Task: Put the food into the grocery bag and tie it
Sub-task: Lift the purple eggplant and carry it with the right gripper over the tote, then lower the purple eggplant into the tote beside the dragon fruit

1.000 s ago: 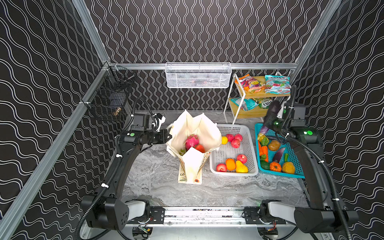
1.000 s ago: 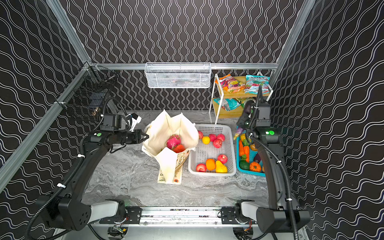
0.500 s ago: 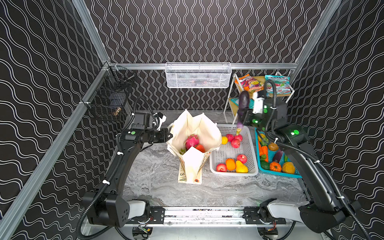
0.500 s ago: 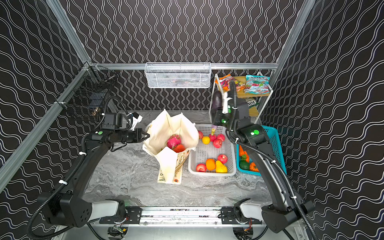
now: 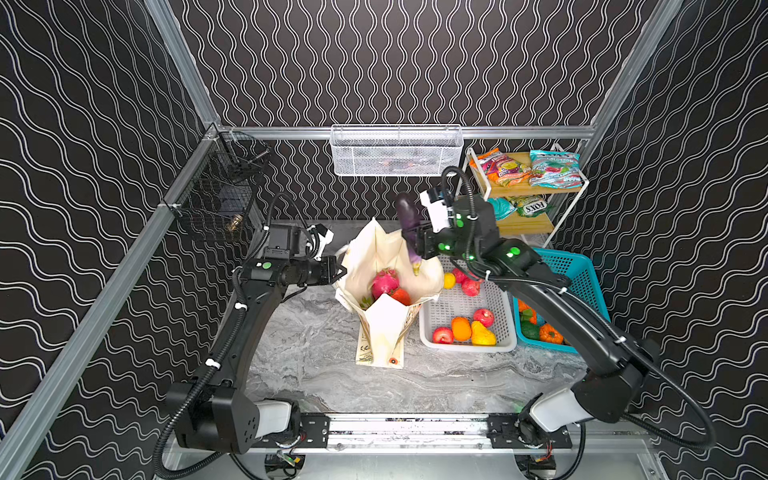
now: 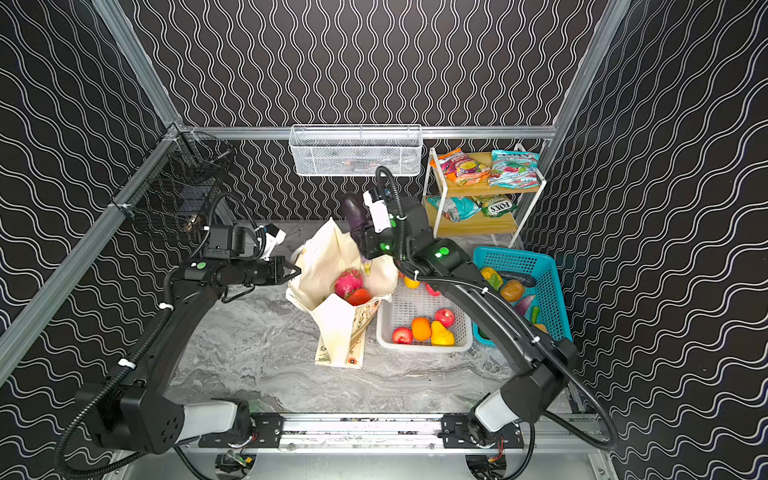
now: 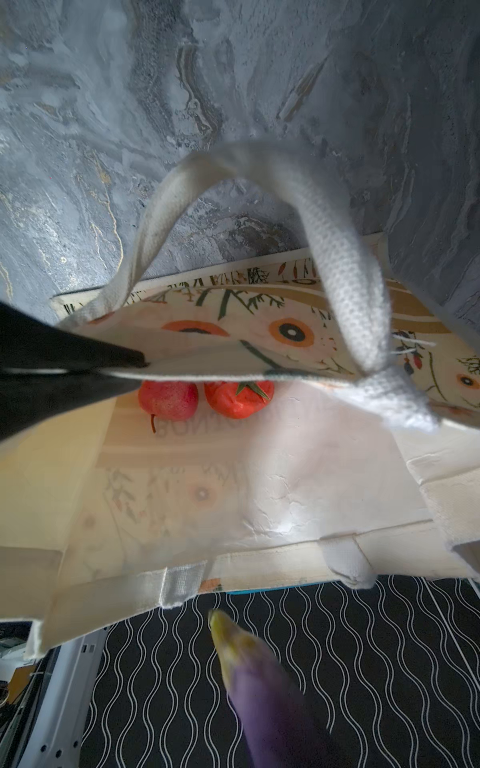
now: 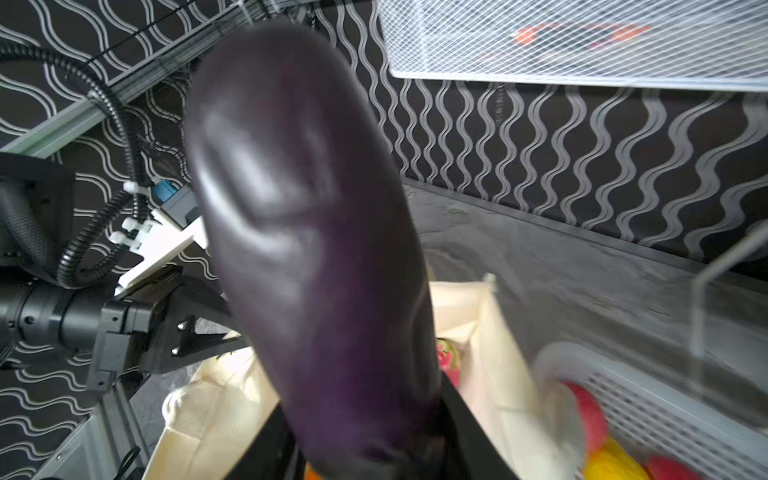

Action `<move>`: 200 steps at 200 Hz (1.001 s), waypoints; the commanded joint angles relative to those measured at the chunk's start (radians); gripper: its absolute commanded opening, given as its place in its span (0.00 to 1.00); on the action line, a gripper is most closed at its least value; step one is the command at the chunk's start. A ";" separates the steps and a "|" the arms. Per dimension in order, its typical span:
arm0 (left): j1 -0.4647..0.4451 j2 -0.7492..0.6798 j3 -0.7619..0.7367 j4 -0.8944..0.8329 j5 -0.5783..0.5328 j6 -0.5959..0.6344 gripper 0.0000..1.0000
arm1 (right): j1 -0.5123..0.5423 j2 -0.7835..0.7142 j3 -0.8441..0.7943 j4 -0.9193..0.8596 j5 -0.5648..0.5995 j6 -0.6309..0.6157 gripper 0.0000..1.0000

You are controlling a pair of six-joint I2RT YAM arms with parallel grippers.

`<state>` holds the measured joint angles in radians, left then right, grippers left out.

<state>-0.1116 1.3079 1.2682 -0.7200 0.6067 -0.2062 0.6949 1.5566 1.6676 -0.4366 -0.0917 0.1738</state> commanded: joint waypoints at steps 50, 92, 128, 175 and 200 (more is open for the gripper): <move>0.000 0.002 0.006 0.010 0.008 0.008 0.00 | 0.047 0.065 -0.057 0.049 -0.016 -0.033 0.35; 0.000 0.006 -0.002 0.032 0.001 -0.005 0.00 | 0.064 0.098 -0.089 0.015 -0.020 -0.041 0.35; 0.000 0.017 0.009 0.028 0.003 0.001 0.00 | 0.068 0.127 -0.118 -0.008 -0.027 -0.048 0.35; 0.000 0.025 0.025 0.016 0.004 0.017 0.00 | 0.068 0.175 -0.144 -0.039 -0.028 -0.032 0.36; 0.000 0.022 0.018 0.029 0.010 0.014 0.00 | 0.068 0.216 -0.117 -0.073 -0.013 -0.004 0.36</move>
<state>-0.1116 1.3312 1.2842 -0.7132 0.6056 -0.2062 0.7601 1.7443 1.5276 -0.4744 -0.1101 0.1425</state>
